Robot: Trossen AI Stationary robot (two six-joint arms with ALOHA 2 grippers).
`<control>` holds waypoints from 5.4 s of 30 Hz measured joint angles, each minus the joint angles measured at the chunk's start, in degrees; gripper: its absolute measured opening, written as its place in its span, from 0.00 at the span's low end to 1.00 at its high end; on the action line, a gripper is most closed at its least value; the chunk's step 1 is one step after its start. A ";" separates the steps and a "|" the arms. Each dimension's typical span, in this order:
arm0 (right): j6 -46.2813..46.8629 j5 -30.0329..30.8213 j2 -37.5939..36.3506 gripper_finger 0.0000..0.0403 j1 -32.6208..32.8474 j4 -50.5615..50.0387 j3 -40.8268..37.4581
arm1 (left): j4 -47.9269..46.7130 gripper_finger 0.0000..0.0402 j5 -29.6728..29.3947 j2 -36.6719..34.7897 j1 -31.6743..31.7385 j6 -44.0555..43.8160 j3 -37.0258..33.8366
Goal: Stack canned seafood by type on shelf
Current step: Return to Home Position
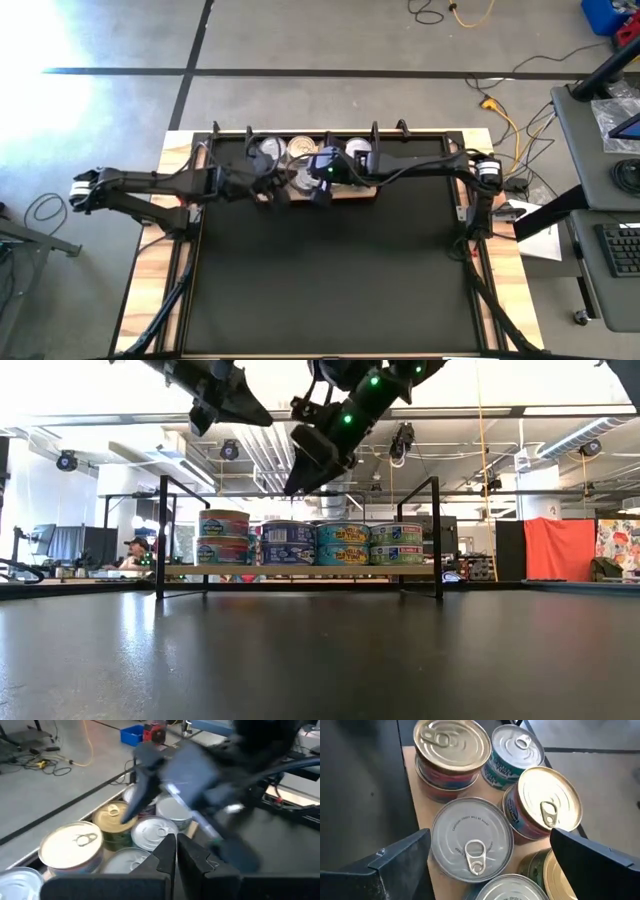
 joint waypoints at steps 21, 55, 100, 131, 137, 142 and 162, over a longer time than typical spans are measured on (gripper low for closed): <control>5.78 6.32 3.65 0.99 -1.08 3.36 0.00 | -4.48 0.00 -8.32 -1.57 -6.69 -6.31 -0.14; 7.24 0.01 5.31 0.99 -2.29 12.28 0.84 | -7.16 0.00 -11.72 -1.77 -8.19 -4.91 -0.01; 19.14 -5.42 -36.88 0.66 19.77 31.14 -40.68 | 16.17 0.00 -4.26 -1.81 -21.08 5.29 -14.69; -0.90 -14.39 -51.36 0.09 18.39 -1.22 -42.30 | 62.95 0.00 -11.90 0.78 -16.95 13.56 -32.65; -2.91 -22.78 -61.56 0.07 12.53 -0.82 -44.26 | 65.25 0.00 3.08 -8.28 -17.37 18.08 -35.89; -2.35 -22.95 -73.23 0.07 9.59 9.08 -51.63 | 54.49 0.00 4.13 -16.60 -17.36 19.03 -36.47; 8.86 -17.58 -102.16 0.07 9.33 48.98 -86.18 | 16.93 0.00 1.80 -49.48 -17.45 22.43 -36.60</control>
